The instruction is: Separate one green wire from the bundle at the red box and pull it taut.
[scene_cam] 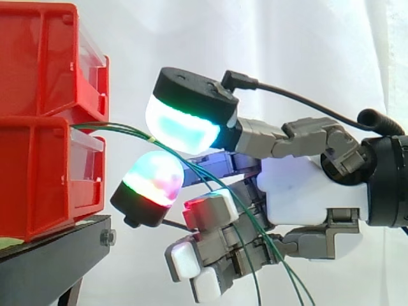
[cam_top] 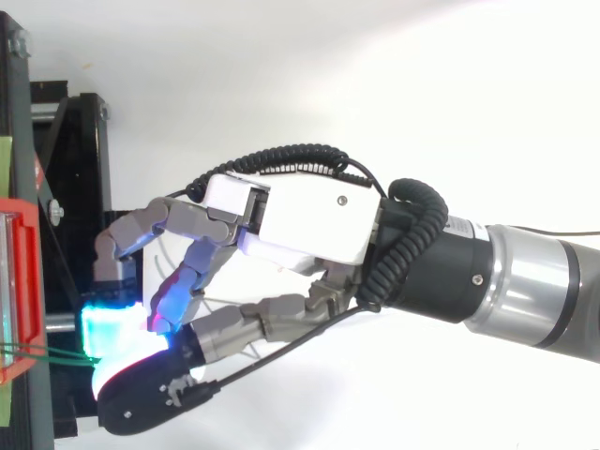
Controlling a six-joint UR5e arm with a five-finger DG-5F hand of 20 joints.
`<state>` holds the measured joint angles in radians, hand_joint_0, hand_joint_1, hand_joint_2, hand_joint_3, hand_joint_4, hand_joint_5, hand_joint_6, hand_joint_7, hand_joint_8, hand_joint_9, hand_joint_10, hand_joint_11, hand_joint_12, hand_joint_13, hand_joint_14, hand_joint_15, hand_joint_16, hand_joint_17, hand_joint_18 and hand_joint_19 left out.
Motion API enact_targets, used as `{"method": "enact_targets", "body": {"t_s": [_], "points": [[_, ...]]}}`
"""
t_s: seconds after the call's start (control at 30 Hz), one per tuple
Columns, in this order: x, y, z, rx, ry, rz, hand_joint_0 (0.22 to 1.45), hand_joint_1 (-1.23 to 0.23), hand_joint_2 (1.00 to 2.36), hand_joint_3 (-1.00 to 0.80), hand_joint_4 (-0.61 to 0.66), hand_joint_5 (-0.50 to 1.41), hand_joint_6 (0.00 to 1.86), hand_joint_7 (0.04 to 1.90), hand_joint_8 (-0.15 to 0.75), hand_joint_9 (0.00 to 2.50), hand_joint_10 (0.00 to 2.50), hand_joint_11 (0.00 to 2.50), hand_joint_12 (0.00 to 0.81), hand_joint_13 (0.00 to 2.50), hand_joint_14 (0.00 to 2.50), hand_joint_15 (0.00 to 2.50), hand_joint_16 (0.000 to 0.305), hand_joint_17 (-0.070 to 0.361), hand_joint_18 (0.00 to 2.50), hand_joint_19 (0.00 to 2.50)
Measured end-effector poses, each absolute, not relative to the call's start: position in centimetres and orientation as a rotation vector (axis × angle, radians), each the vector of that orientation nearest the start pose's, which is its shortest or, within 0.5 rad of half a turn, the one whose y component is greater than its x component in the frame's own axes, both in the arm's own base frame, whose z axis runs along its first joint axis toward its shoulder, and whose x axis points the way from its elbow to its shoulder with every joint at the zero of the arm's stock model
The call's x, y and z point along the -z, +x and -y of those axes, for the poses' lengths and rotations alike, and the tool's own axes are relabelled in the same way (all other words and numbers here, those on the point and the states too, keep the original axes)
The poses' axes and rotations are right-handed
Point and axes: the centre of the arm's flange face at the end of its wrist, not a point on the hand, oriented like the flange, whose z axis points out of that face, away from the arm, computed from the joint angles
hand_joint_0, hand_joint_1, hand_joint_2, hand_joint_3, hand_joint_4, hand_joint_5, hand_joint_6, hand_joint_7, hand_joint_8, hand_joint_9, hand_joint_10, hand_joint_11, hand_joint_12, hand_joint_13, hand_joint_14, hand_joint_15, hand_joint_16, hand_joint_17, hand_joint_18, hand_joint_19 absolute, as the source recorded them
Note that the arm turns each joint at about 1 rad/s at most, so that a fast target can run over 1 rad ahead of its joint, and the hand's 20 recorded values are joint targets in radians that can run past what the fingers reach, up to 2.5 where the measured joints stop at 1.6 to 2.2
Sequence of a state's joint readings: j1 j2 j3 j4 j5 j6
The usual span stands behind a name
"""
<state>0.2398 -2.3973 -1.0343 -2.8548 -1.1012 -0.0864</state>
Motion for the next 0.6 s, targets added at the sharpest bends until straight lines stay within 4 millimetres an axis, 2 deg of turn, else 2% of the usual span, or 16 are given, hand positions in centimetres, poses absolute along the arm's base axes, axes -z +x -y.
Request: {"method": "enact_targets", "body": {"t_s": [0.13,0.23,0.47,0.6], "points": [[-23.44,79.59,-1.23,-0.974,1.257,-1.087,0.59,-0.80,1.00,-0.47,0.14,-0.18,0.91,0.99,0.262,1.32,0.01,1.41,0.365,1.20,0.03,0.91,0.051,0.114,0.86,0.67],[-23.33,79.55,-1.25,-0.977,1.260,-1.086,0.59,-0.79,1.00,-0.48,0.14,-0.19,0.91,0.98,0.265,1.33,0.01,1.42,0.366,1.25,0.03,1.00,0.051,0.114,0.86,0.68],[-23.31,79.54,-1.37,-0.979,1.260,-1.086,0.54,-0.62,1.00,-0.50,0.16,-0.18,0.91,0.93,0.278,1.37,0.00,1.49,0.371,1.33,0.02,1.11,0.053,0.120,0.89,0.68],[-23.35,79.54,-1.38,-0.979,1.261,-1.087,0.57,-0.59,1.00,-0.50,0.15,-0.18,0.91,0.95,0.267,1.38,0.00,1.51,0.362,1.35,0.03,1.14,0.052,0.116,0.88,0.70]]}}
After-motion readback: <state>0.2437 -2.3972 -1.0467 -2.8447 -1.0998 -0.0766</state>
